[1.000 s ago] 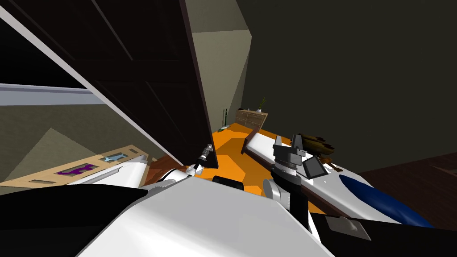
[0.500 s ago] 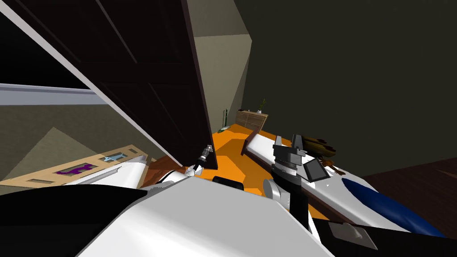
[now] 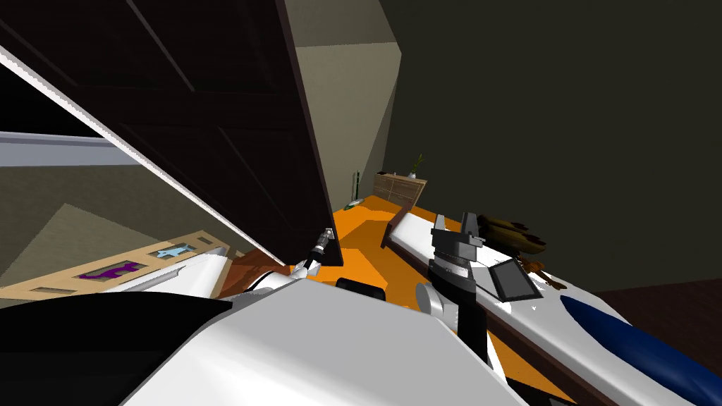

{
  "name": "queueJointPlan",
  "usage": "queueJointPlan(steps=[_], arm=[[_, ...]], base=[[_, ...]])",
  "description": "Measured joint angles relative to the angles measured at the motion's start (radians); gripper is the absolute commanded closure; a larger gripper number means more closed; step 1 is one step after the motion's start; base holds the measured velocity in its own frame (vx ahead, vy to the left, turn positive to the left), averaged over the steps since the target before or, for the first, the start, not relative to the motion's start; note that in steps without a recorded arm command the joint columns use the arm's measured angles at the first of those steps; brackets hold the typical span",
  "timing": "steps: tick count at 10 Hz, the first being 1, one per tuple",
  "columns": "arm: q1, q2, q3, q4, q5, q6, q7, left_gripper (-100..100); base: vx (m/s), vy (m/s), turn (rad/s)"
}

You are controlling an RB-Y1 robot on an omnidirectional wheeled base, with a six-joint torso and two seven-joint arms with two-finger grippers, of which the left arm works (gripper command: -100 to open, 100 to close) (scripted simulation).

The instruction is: Push the door open

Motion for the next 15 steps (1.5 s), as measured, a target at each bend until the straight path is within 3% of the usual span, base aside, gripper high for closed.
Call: queueJointPlan(steps=[1, 2, 3, 4, 5, 6, 7, 10, 11, 12, 13, 14, 15], arm=[[-0.011, 0.001, 0.001, 0.016, 0.001, -0.007, 0.001, 100], [-0.003, -0.001, 0.011, 0.004, 0.008, 0.002, -0.006, 100], [-0.029, 0.003, 0.018, 0.061, 0.013, -0.015, -0.006, 100], [-0.041, 0.006, 0.022, 0.089, 0.016, -0.033, -0.004, 100], [-0.025, 0.006, 0.024, 0.057, 0.017, -0.023, -0.007, 100], [0.028, -0.004, 0.035, -0.044, 0.025, 0.027, -0.024, 100], [0.008, 0.0, 0.041, -0.017, 0.03, 0.026, -0.028, 100], [-0.009, 0.007, 0.048, 0.013, 0.034, 0.007, -0.025, 100], [-0.029, 0.008, 0.055, 0.063, 0.04, -0.01, -0.026, 100], [-0.002, 0.004, 0.065, 0.019, 0.047, 0.011, -0.036, 100], [-0.032, 0.01, 0.073, 0.077, 0.053, -0.005, -0.037, 100], [0.021, 0.007, 0.081, -0.023, 0.058, 0.03, -0.048, 100], [0.001, 0.012, 0.084, 0.0, 0.059, 0.027, -0.048, 100]], base=[[0.123, -0.072, 0.05], [0.147, -0.077, 0.065], [0.075, -0.025, 0.016], [0.026, 0.004, -0.007], [0.132, -0.046, 0.063], [0.144, -0.074, 0.064], [0.085, -0.028, 0.0], [0.051, -0.01, 0.005], [0.174, -0.069, 0.076], [0.176, -0.085, 0.07], [0.125, -0.052, 0.028], [0.048, -0.002, 0.006], [0.006, 0.016, -0.027]])
